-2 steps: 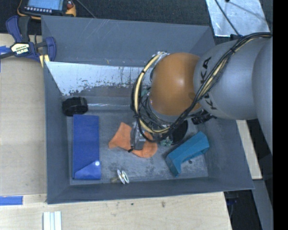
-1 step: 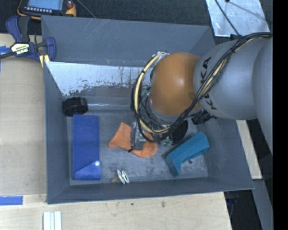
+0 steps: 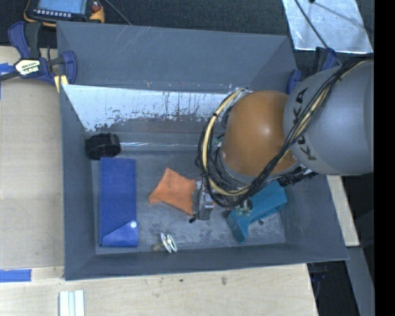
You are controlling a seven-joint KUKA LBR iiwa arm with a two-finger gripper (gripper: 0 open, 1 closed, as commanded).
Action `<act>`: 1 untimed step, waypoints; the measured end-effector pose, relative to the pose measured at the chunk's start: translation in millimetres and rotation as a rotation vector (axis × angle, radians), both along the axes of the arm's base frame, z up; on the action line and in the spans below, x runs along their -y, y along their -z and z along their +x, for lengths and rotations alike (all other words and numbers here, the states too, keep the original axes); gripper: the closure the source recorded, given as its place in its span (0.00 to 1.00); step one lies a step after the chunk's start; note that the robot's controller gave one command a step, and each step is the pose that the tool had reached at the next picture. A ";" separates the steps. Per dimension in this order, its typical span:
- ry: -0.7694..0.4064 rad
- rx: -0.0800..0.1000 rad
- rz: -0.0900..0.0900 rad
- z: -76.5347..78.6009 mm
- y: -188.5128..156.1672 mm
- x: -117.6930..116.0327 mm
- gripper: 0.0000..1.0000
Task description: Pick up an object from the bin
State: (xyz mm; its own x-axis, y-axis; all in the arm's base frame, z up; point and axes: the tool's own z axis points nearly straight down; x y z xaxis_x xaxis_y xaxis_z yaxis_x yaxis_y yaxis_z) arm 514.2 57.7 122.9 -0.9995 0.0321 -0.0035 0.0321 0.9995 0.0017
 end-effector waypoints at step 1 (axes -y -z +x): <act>0.007 -0.003 -0.003 33.4 19.1 -3.3 1.00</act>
Offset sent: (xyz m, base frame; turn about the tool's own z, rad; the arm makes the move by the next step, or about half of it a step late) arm 0.0405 0.0335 -0.0529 -0.0841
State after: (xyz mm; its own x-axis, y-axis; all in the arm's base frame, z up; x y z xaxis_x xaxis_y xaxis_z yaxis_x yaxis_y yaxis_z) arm 547.6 61.1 103.8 -0.9992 0.0393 -0.0009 0.0393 0.9992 -0.0014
